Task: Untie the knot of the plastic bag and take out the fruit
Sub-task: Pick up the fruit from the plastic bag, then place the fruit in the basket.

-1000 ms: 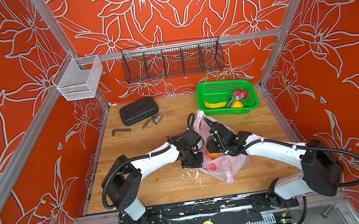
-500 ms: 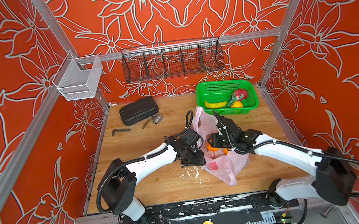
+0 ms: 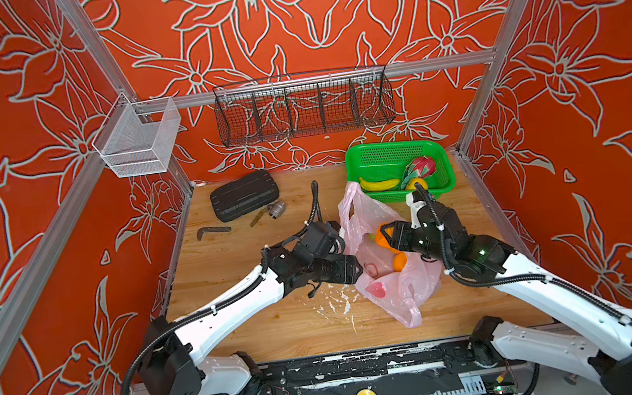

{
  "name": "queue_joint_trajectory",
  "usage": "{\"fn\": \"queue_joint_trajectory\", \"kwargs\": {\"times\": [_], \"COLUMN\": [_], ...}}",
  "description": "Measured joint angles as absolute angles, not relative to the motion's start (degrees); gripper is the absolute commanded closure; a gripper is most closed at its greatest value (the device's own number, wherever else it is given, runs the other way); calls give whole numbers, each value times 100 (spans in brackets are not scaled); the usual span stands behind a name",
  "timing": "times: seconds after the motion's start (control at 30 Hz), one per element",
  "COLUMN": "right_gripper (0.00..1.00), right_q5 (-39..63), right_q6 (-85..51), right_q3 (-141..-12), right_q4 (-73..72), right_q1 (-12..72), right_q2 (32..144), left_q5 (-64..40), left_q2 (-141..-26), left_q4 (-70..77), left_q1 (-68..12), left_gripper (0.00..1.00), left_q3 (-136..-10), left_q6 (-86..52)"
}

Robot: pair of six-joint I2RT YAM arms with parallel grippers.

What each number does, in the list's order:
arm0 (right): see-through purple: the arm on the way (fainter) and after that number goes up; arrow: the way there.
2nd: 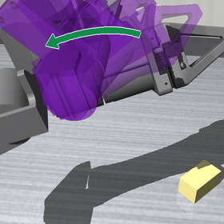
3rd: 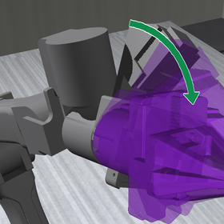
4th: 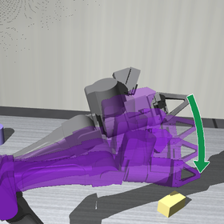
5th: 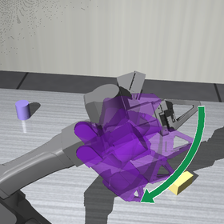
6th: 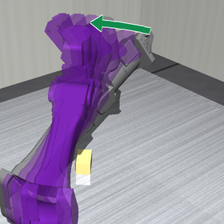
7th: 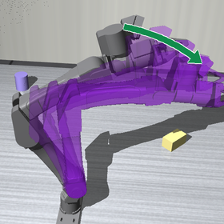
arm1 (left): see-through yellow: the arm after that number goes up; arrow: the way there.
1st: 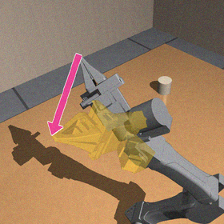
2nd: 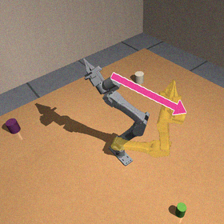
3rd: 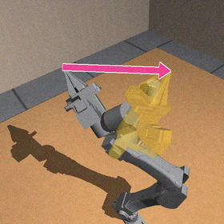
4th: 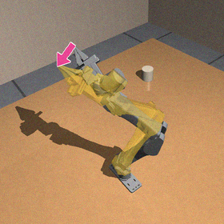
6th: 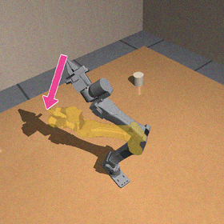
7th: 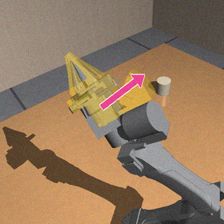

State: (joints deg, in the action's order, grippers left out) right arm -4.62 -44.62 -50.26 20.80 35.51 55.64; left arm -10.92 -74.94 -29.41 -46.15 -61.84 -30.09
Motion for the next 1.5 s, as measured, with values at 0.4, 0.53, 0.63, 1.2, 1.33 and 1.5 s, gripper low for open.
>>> {"fn": "queue_joint_trajectory", "kwargs": {"times": [0.4,0.53,0.63,1.2,1.33,1.5], "right_gripper": [50,50,50,52,52,52], "right_q5": [-655,-604,-486,408,589,779], "right_q6": [-4460,-4416,-4377,-4274,-4346,-4434], "right_q3": [-5601,-5977,-6292,-8128,-8576,-9411], "right_q4": [1608,1354,1162,493,397,368], "right_q1": [2359,1979,1688,674,626,576], "right_q2": [5898,6372,6840,10180,10906,11885], "left_q5": [-366,-438,-515,-563,-502,-366], "left_q2": [-7122,-7312,-7470,-7638,-7636,-7625], "left_q4": [-2764,-2683,-2646,-2781,-2823,-2930], "left_q1": [-4615,-4615,-4615,-4615,-4615,-4615], "left_gripper": [1,1,1,1,1,1], "left_q3": [-6816,-7067,-7244,-7500,-7502,-7516], "left_q6": [-2416,-2185,-2045,-1887,-1887,-1890]}}
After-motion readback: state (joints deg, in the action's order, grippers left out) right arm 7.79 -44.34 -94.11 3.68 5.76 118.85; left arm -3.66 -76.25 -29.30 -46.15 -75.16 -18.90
